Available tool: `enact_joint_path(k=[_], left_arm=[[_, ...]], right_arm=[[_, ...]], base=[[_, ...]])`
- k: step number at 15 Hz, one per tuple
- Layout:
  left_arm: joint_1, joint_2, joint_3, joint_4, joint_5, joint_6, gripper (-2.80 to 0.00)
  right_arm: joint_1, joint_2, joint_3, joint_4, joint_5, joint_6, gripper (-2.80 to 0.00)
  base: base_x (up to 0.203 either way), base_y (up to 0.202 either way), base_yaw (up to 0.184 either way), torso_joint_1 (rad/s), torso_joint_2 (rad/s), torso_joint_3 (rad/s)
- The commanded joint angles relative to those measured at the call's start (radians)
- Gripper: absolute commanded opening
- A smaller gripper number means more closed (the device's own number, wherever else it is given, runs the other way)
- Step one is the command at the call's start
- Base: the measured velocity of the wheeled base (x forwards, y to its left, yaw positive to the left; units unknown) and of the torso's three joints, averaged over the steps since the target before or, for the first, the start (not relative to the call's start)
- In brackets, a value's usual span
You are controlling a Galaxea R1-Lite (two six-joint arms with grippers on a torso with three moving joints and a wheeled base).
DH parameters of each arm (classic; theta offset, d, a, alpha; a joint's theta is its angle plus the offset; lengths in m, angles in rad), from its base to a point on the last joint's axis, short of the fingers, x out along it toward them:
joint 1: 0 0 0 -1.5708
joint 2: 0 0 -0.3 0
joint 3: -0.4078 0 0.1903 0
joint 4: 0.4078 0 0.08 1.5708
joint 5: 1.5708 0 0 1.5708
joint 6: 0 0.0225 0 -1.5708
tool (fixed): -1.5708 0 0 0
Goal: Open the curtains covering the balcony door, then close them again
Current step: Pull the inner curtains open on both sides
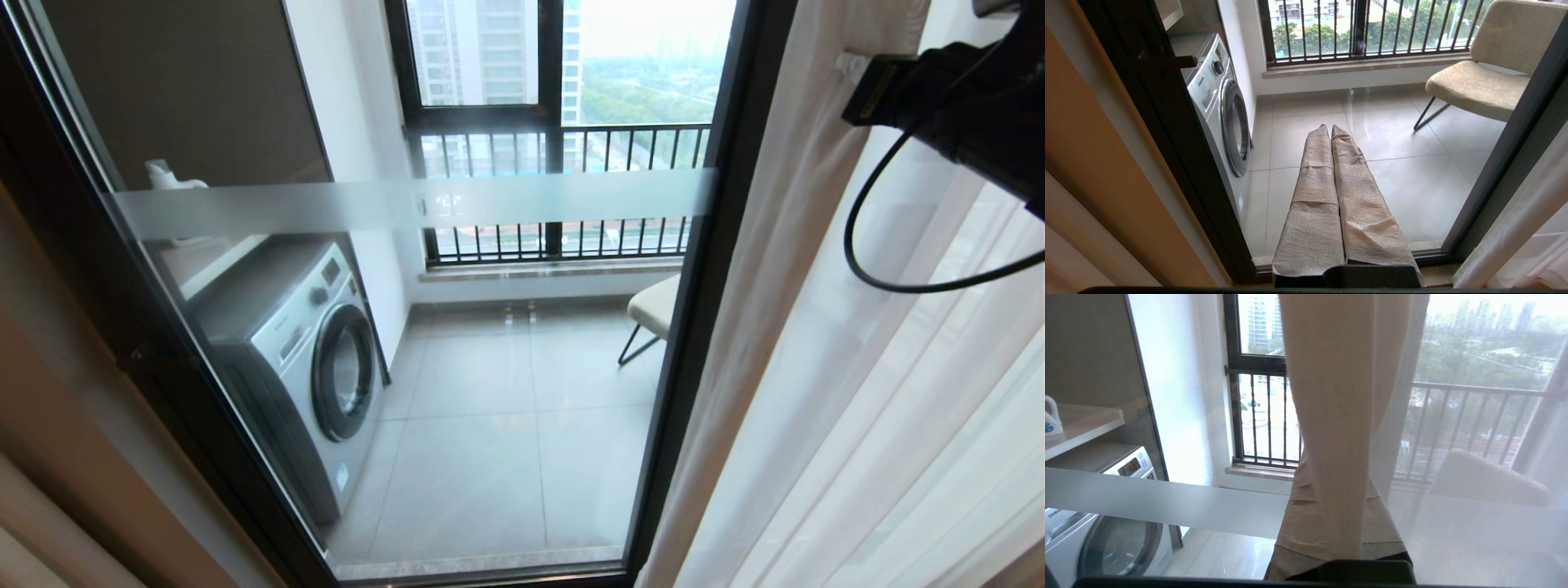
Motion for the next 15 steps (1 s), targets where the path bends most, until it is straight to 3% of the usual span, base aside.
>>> enact_joint_path(k=[1, 7, 15], left_arm=[[0.0, -0.001, 0.0, -0.001, -0.001, 0.001, -2.8], [0.0, -0.001, 0.0, -0.001, -0.001, 0.001, -2.8], [0.0, -0.001, 0.0, -0.001, -0.001, 0.001, -2.8]], right_arm=[[-0.038, -0.041, 0.029, -0.005, 0.001, 0.003, -2.8], [-0.072, -0.121, 0.132, -0.01, 0.0, 0.004, -2.8], [-0.106, -0.155, 0.169, -0.01, 0.002, 0.004, -2.8]], base=[[0.0, 0.0, 0.0, 0.0, 0.0, 0.0], [0.0, 0.0, 0.0, 0.0, 0.0, 0.0], [0.0, 0.0, 0.0, 0.0, 0.0, 0.0]])
